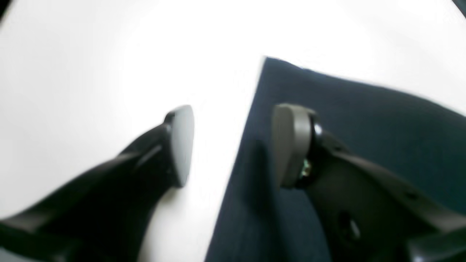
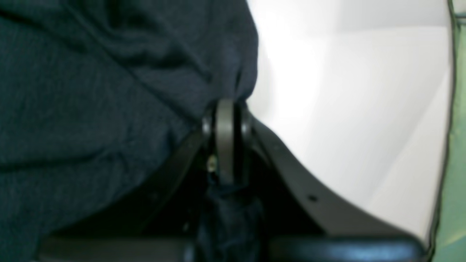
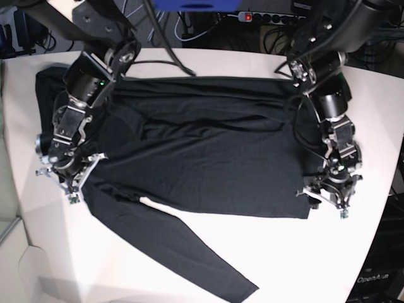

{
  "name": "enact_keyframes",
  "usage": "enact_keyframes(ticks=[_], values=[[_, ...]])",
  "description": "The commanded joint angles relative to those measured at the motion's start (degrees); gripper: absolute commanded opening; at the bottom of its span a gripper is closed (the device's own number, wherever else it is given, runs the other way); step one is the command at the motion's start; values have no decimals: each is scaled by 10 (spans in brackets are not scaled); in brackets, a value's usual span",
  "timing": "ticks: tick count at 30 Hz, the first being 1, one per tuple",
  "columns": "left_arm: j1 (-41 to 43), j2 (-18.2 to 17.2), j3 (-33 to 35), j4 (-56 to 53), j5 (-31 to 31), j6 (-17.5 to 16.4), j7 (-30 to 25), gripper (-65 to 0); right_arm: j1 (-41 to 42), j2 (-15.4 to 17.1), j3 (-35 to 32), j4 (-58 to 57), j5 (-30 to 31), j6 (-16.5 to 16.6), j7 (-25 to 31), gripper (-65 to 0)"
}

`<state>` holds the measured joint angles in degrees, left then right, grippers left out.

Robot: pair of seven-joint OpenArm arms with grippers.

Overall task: Fold the T-shirt properly
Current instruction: 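Release the left gripper and grasp the shirt's side edge lower down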

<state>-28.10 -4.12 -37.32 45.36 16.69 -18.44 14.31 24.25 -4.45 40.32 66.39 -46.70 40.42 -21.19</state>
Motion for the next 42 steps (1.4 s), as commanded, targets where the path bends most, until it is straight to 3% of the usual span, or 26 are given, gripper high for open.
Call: enact_keyframes(ticks=[1, 15, 24, 28, 36, 42], values=[[-22, -5, 4, 6, -6, 2, -31, -320, 16, 4, -4, 11, 4, -4, 11, -650], [-117, -40, 4, -246, -4, 10, -158, -320, 8, 5, -5, 11, 3, -4, 12, -650], [-119, -39, 4, -250, -4, 12, -165, -319, 8, 7, -5, 11, 2, -4, 12, -650], [-119, -38, 4, -251, -4, 63, -165, -319, 8, 7, -5, 11, 2, -4, 12, -650], [-117, -42, 5, -283, -4, 63, -165, -319, 8, 7, -5, 11, 2, -4, 11, -650], [-112, -38, 54, -284, -6, 63, -165, -319, 8, 8, -5, 12, 1, -4, 9, -650]])
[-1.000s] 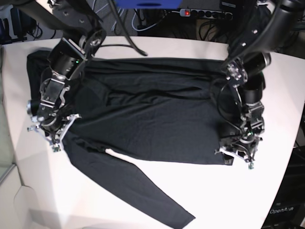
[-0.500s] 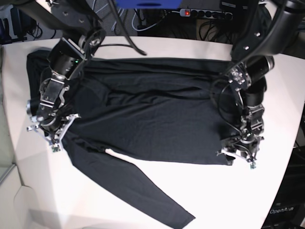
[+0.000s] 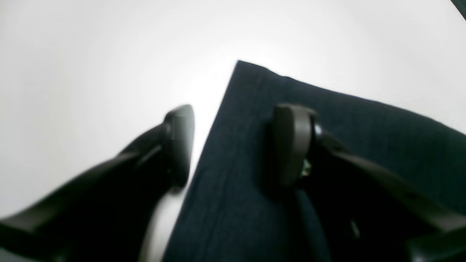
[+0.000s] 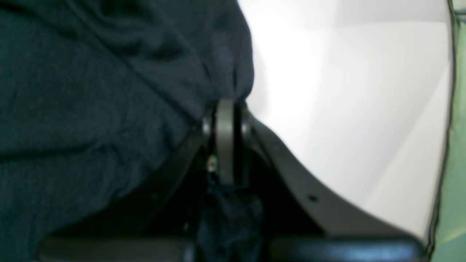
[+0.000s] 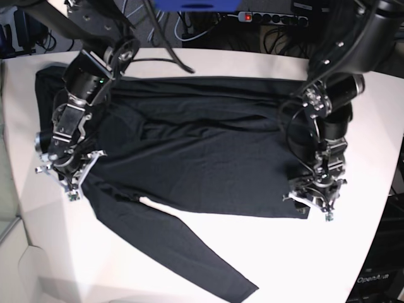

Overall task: Fold the T-shirt properly
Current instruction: 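Release the left gripper and grasp the shirt's side edge lower down, then lift the grasped side edges with both grippers and fold them toward the folded shoulders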

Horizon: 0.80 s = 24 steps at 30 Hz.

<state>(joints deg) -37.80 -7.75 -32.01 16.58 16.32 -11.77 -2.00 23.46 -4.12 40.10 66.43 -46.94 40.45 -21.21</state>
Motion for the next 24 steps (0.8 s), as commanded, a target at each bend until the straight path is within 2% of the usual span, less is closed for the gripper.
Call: enact_keyframes(ticks=[1, 4, 5, 9, 12, 19, 24], values=[[-9, -2, 6, 4, -3, -3, -2, -320, 15, 5, -3, 11, 4, -4, 9, -650], [-5, -2, 12, 4, -3, -3, -2, -330, 15, 5, -3, 11, 4, -4, 9, -650], [-3, -2, 12, 4, -3, -3, -2, -357, 15, 5, -3, 11, 4, -4, 9, -650], [12, -6, 12, 5, -3, -2, -2, -542, 15, 5, -3, 11, 4, -4, 9, -650], [13, -8, 10, 5, -1, -2, 1, -644, 15, 5, -3, 11, 4, -4, 11, -650], [24, -15, 8, 10, -4, -3, 3, -650, 16, 5, -3, 19, 4, -4, 12, -650], [23, -14, 8, 10, -4, -3, 3, -650, 9, -9, -3, 82, 7, -4, 12, -650]])
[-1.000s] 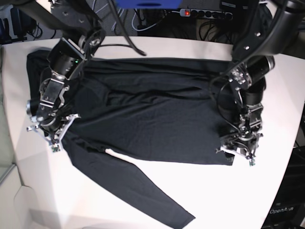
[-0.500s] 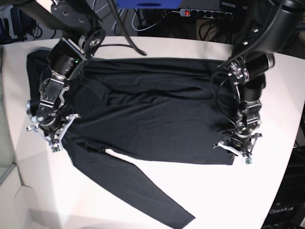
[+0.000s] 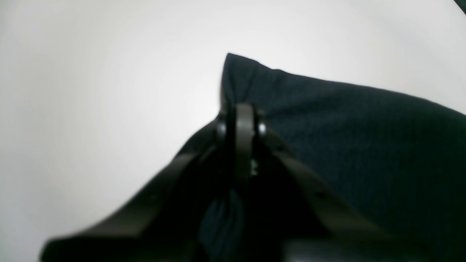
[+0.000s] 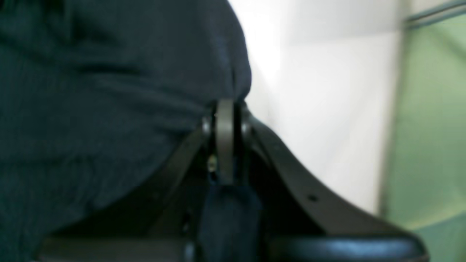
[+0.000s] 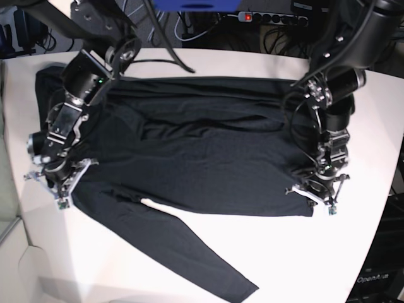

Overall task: Fold the T-shirt properly
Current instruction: 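Lift the grasped side edges with both grippers and fold them toward the folded shoulders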

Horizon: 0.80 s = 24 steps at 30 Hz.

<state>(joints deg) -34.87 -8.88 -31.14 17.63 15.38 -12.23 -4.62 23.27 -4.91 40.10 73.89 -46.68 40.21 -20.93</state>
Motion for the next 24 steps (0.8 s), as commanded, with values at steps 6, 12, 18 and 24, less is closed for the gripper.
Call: enact_keyframes(ticks=[6, 12, 18, 24], values=[[-5, 0, 0, 0, 6, 1, 29, -650, -17, -8, -18, 63, 4, -2, 7, -650], [12, -5, -1, 1, 5, 0, 29, -650, -48, -23, -19, 110, 5, -2, 9, -650], [26, -23, -2, 1, 4, -1, 29, -650, -71, -21, -19, 110, 5, -2, 10, -650], [41, -32, -26, 1, -36, -92, 32, -650, -90, -21, -19, 120, 7, -2, 15, -650]])
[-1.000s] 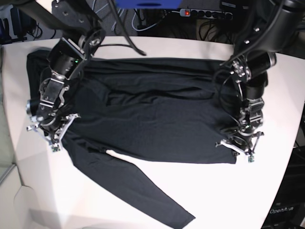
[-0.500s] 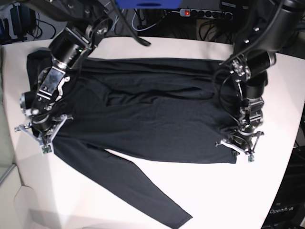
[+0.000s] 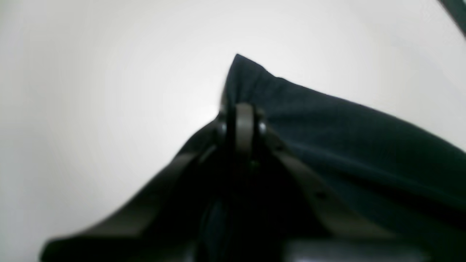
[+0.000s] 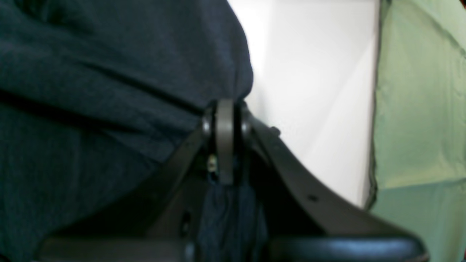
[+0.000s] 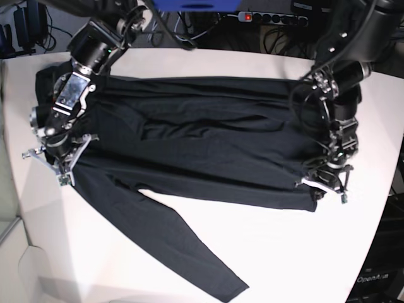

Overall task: Fold the T-shirt properly
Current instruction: 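Lift the grasped side edges with both grippers and fold them toward the folded shoulders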

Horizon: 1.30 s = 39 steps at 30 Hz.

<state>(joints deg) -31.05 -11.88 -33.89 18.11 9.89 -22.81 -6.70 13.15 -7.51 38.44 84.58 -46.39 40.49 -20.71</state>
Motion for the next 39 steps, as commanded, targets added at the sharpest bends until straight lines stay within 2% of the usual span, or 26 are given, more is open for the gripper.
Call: enact_keyframes(ticks=[1, 8, 11, 14, 18, 21, 26, 29, 34, 39], values=[[3, -6, -4, -4, 11, -1, 66, -650, 4, 4, -2, 25, 12, -5, 21, -650], [22, -10, -11, 24, 3, -81, 125, -650, -48, 3, -40, 70, 30, -5, 40, -650], [69, 1, -12, 132, 2, -109, 191, -650, -61, 1, -46, 80, 30, -5, 40, -650], [132, 48, -16, 306, 3, -128, 256, -650, -65, -7, -47, 83, 30, -5, 41, -650], [205, 95, -15, 520, 8, -129, 319, -650, -65, -10, -47, 84, 30, -5, 41, -650], [232, 109, -15, 612, 9, -129, 350, -650, -65, -11, -47, 84, 30, -5, 41, -650], [243, 106, -18, 635, 9, -129, 361, -650, -71, -8, -43, 96, 63, -5, 41, -650], [260, 93, -18, 637, 4, -129, 361, -650, -101, -7, -48, 138, 85, -5, 41, -650], [279, 91, -18, 671, 4, -129, 361, -650, -148, -7, -66, 198, 112, -5, 41, -650], [301, 93, -18, 718, 3, -129, 361, -650, -178, -9, -67, 229, 115, -5, 41, -650]])
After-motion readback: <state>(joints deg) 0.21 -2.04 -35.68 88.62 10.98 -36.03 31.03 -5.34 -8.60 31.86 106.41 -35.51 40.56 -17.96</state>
